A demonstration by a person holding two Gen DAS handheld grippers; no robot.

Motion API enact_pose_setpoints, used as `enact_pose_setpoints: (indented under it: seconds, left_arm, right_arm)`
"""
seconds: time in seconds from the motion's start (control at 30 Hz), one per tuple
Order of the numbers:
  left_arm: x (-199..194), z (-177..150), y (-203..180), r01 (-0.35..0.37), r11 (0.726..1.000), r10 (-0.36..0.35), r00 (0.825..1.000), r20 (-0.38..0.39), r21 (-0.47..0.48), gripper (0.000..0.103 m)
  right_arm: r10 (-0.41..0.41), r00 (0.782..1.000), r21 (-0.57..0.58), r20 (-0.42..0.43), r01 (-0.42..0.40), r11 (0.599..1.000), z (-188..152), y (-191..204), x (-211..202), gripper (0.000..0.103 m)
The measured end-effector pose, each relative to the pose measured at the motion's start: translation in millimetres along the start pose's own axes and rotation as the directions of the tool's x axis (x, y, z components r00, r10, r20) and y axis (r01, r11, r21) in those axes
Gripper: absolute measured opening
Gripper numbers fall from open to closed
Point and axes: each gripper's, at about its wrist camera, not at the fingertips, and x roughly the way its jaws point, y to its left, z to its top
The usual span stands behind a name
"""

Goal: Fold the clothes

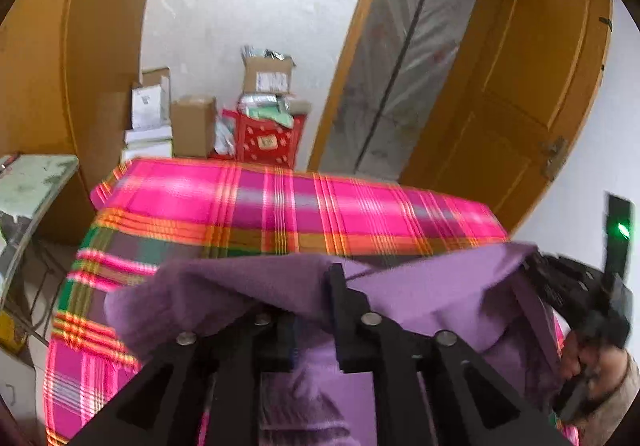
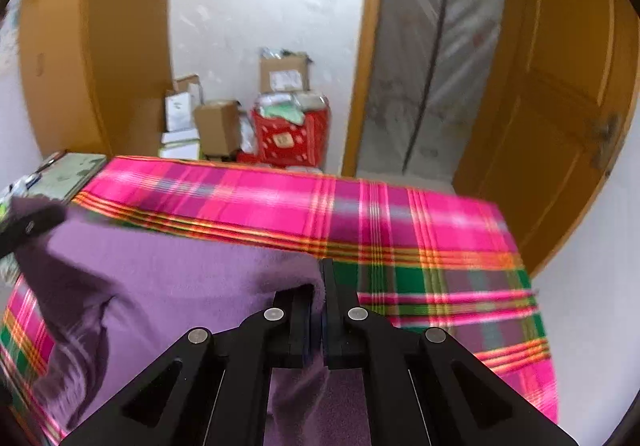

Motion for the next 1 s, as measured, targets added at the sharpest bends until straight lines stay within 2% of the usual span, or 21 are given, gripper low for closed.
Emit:
enact_pose_setpoints:
  seconds: [0.07,0.13,0.27,0.4,0.5,0.73,0.8,1.0]
  left_arm:
    - [-2.4,-7.8,2.9,0.017,1.0,-0.017,0.999,-0.029,0.006,0.016]
    - [-11.9,-18.8,4.1,0.015,1.0,-0.014,0.999,-0.042,0.024,0.021]
    - [-31.7,-40.8,6.5,0.003,0.998,0.001,0.998,-0.07,0.056,0.024]
    - [-50.4,-66.2,5.8,-0.013,0.995,0.023,0.995,-0.101,0.097,0.025]
    - [-62.1,-89.0,0.2,-0.038,0.989,0.054,0.993,-0.109,0.144,0.028]
    - [-58.8,-130.4,-27.4,-0.042,0.97,0.09,0.977,-0.195,0.238,0.029]
    - [-56.0,-138.6,-33.0,-0.035,0.974,0.085,0.973,-0.215,0.226,0.03]
    - [-45.2,-157.9,-51.2,-0.094,0.955,0.162,0.96,-0.228,0.282,0.033]
  right_arm:
    - [-0.014,1.0,0.016,-0.028,0.014,1.0,-0.1,0.0,10.6,0.004]
    - [-0.015,0.999,0.02,-0.044,0.016,1.0,-1.5,1.3,16.2,0.004]
    - [0.003,0.993,0.019,-0.122,-0.001,1.0,-5.1,0.9,25.8,0.006]
    - [0.026,0.99,0.034,-0.139,-0.021,0.999,-8.8,-4.5,14.2,0.023]
    - [-0.005,0.994,-0.027,-0.109,0.003,1.0,-13.2,0.7,-5.1,0.023]
    - [0.047,0.999,-0.076,-0.026,-0.048,0.996,-38.4,11.2,-54.0,0.026]
    - [0.074,0.997,-0.082,-0.016,-0.075,0.994,-51.3,13.1,-63.2,0.026]
    - [0.17,0.985,-0.098,0.006,-0.169,0.981,-93.9,18.4,-87.9,0.032]
